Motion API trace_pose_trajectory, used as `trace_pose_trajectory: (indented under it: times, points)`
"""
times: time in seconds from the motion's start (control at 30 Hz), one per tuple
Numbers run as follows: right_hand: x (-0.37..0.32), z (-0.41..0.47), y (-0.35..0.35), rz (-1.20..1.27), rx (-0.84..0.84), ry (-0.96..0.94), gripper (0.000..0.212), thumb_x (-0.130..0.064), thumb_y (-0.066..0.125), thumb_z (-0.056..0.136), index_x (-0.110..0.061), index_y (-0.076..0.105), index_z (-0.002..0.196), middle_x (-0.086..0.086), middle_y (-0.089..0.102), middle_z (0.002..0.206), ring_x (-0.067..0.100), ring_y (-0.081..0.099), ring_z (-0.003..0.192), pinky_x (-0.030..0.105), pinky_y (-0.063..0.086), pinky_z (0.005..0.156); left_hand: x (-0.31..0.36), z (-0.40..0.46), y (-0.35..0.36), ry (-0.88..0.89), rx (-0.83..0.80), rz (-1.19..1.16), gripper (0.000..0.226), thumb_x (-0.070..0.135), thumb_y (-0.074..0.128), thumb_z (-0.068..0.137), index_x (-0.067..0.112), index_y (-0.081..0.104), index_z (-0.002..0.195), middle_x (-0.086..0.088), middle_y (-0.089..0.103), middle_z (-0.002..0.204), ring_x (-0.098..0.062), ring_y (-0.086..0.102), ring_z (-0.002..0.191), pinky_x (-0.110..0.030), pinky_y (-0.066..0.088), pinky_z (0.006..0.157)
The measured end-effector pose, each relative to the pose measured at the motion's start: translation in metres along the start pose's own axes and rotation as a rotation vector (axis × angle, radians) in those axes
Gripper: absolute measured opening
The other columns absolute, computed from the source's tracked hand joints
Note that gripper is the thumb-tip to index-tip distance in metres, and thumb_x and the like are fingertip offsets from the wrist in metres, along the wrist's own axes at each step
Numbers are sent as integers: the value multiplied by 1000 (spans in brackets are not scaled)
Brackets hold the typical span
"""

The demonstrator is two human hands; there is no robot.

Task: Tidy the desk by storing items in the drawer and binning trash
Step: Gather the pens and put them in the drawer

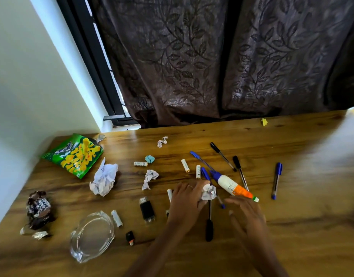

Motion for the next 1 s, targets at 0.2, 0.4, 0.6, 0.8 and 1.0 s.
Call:
trace_pose_trajectory:
  times: [0.2, 0.4, 0.6, 0.8, 1.0]
  points:
    - [11, 14, -3, 42, 91, 23, 30, -14, 60, 83, -32, 58, 106, -13, 50, 114, 13, 44, 113, 55, 44, 92, -41, 12, -28, -100, 295, 48, 39, 29, 68, 83, 21, 58, 120, 0, 65, 116, -20, 60, 106, -31, 46, 87]
    - [7, 38, -1, -49, 120, -13, 35, -1, 66, 80, -18, 62, 110, -8, 52, 110, 12, 45, 101, 44, 48, 81, -87, 18, -26, -206, 197, 117, 53, 38, 63, 83, 25, 44, 131, 1, 51, 135, -22, 44, 127, -48, 35, 106]
    - [23, 55, 4, -278, 57, -39, 42, -8, 74, 72, -14, 61, 112, 7, 59, 111, 22, 52, 96, 35, 40, 75, -65, 3, -33, -190, 334, 87, 64, 42, 53, 80, 18, 40, 138, -6, 43, 143, -27, 38, 132, -50, 30, 109]
    - [31, 56, 13, -359, 34, -45, 50, -16, 73, 75, -16, 54, 122, 7, 57, 116, 25, 53, 104, 36, 40, 81, -32, -3, -27, -69, 333, 49, 54, 40, 51, 78, 23, 47, 129, -1, 42, 140, -18, 35, 130, -39, 22, 106]
    - [33, 60, 16, -403, 46, -26, 55, -17, 75, 73, -15, 54, 123, 8, 62, 111, 27, 56, 99, 40, 44, 79, -18, -9, -12, -32, 241, 116, 53, 39, 52, 79, 27, 49, 130, -1, 38, 146, -22, 31, 136, -40, 15, 108]
Point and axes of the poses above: each hand's wrist, its own z-axis towards the middle knuckle, its own y-axis out of the palm, x = y × z, the point moved 7 cm from there along z, towards the middle knuckle
